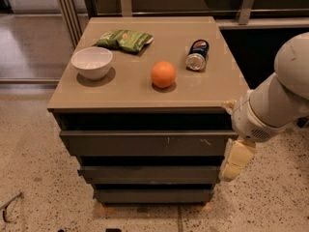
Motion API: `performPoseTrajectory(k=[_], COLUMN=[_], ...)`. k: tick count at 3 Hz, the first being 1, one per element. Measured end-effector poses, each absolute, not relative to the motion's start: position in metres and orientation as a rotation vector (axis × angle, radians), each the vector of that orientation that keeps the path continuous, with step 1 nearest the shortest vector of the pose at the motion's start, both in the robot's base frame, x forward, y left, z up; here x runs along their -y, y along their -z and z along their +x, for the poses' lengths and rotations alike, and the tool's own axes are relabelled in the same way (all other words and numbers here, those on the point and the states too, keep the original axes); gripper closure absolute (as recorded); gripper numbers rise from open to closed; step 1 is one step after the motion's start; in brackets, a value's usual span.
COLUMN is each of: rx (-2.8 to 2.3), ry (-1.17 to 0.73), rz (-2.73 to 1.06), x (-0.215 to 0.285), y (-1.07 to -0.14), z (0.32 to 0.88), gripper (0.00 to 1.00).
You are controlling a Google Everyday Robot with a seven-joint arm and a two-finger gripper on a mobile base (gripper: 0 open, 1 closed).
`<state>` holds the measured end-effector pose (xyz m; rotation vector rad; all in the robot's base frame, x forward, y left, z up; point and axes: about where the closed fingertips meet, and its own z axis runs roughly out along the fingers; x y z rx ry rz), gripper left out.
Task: Open top drawer
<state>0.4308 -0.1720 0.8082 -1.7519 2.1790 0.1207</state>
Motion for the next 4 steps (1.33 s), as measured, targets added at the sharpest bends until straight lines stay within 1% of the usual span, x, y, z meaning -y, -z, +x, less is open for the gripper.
performPoseTrajectory(k=[2,4], rx=[-2.132,-2.077], ry=[-0.095,-0.121], rz=[-1.808,-1.803], x=[0.165,0.149], y=[-0.766,-0.722], z=[0.43,0.442], gripper=[0.0,0.0])
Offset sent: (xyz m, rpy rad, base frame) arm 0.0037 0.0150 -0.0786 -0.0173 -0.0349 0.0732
